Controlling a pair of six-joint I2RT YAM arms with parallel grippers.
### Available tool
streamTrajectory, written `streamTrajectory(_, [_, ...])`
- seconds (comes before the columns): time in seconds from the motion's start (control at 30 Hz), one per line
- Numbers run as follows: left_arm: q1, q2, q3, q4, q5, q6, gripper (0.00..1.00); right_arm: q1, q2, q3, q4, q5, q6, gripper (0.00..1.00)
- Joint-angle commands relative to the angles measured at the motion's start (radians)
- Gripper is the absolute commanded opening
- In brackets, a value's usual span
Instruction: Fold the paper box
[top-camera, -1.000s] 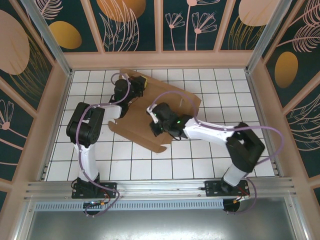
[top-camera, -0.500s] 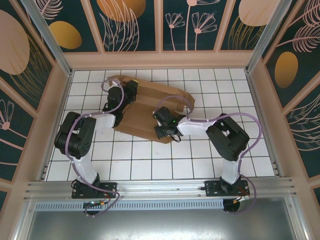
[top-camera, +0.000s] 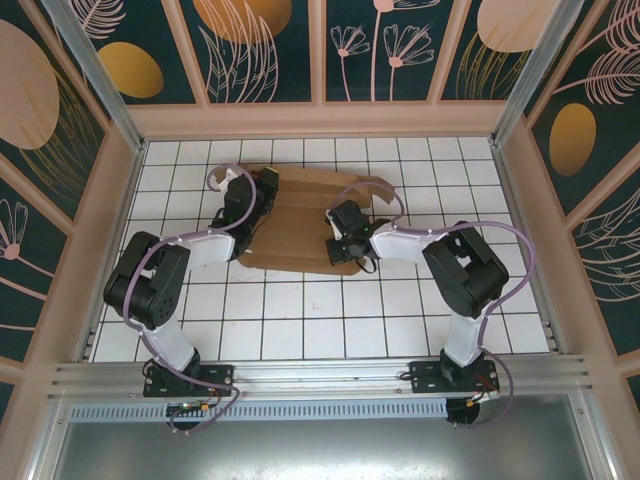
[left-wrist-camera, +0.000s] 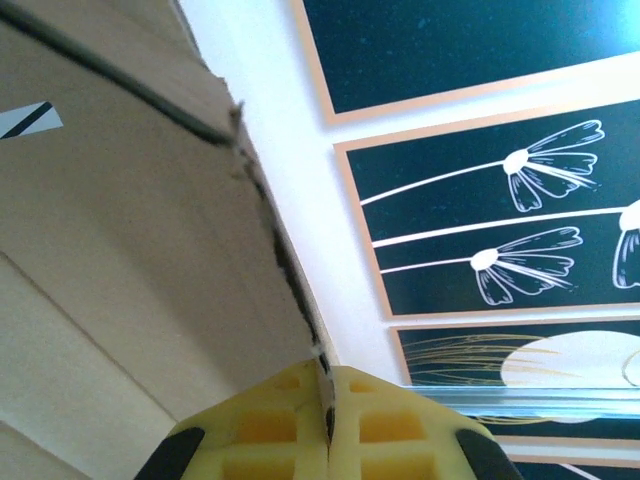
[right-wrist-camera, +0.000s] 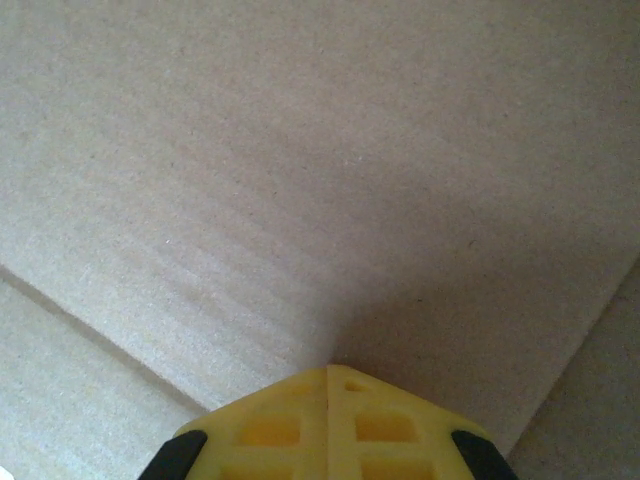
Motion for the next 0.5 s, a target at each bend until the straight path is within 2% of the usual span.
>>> streamTrajectory(0.0, [-0.018, -0.021, 0.050, -0.130, -0.149, 0.087, 0.00, -0.055, -0.009, -0.035, -0.159, -0.002, -0.027, 0.00])
streamTrajectory(0.17, [-0.022, -0.001, 0.081, -0.153, -0.213, 0.081, 0.00, -0.079, -0.045, -0.007, -0.200, 0.082, -0.047, 0.00])
streamTrajectory(0.37, [-0.032, 0.007, 0.088, -0.237, -0.263, 0.091, 0.00, -0.118, -0.108, -0.047, -0.169, 0.083, -0.050, 0.00])
streamTrajectory(0.47, [-0.042, 0.017, 0.116, -0.233, -0.255, 0.121, 0.00, -0.116, -0.203, -0.056, -0.122, 0.056, -0.036, 0.00])
